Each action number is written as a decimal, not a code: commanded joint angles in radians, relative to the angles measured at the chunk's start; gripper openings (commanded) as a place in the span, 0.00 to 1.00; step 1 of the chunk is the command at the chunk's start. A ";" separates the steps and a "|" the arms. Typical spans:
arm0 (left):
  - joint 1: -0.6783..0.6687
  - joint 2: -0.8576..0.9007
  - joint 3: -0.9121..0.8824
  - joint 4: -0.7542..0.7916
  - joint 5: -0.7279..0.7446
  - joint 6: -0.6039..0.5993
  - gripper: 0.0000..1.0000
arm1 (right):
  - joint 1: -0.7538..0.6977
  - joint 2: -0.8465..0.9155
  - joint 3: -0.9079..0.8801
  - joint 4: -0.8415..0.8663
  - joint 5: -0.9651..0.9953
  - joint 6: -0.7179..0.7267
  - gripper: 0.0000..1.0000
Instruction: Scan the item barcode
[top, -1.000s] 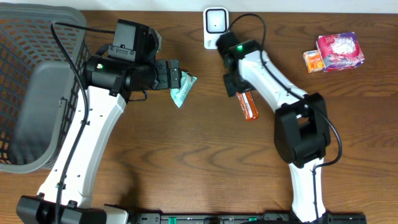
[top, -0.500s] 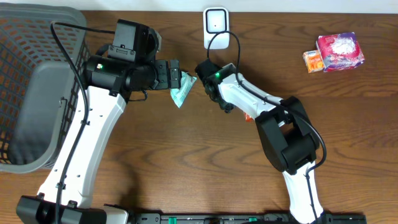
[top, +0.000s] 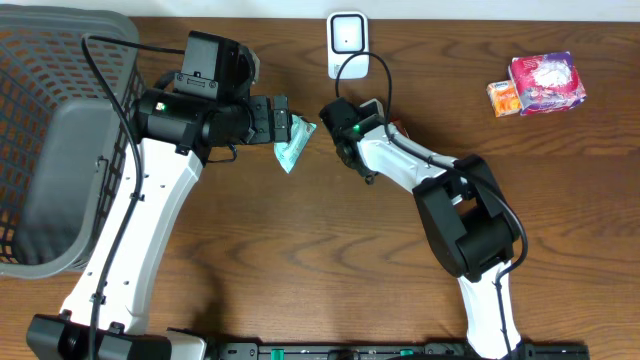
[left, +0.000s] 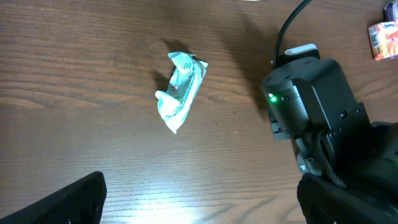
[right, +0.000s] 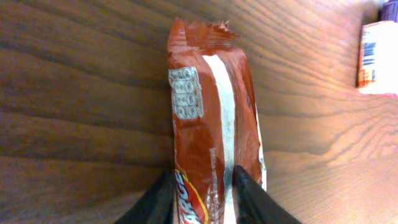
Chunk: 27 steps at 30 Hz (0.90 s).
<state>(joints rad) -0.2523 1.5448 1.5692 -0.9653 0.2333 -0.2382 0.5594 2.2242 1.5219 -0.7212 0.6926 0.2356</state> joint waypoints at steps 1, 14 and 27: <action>0.000 0.004 0.007 -0.002 -0.003 0.005 0.98 | -0.029 0.024 -0.033 -0.004 -0.130 -0.013 0.14; 0.000 0.004 0.007 -0.002 -0.003 0.005 0.98 | -0.216 -0.007 0.137 -0.150 -0.884 -0.162 0.01; 0.000 0.004 0.007 -0.002 -0.003 0.006 0.98 | -0.491 0.001 0.156 -0.231 -1.556 -0.231 0.01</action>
<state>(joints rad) -0.2523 1.5448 1.5692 -0.9653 0.2333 -0.2382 0.1108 2.2097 1.7378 -0.9562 -0.7136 0.0353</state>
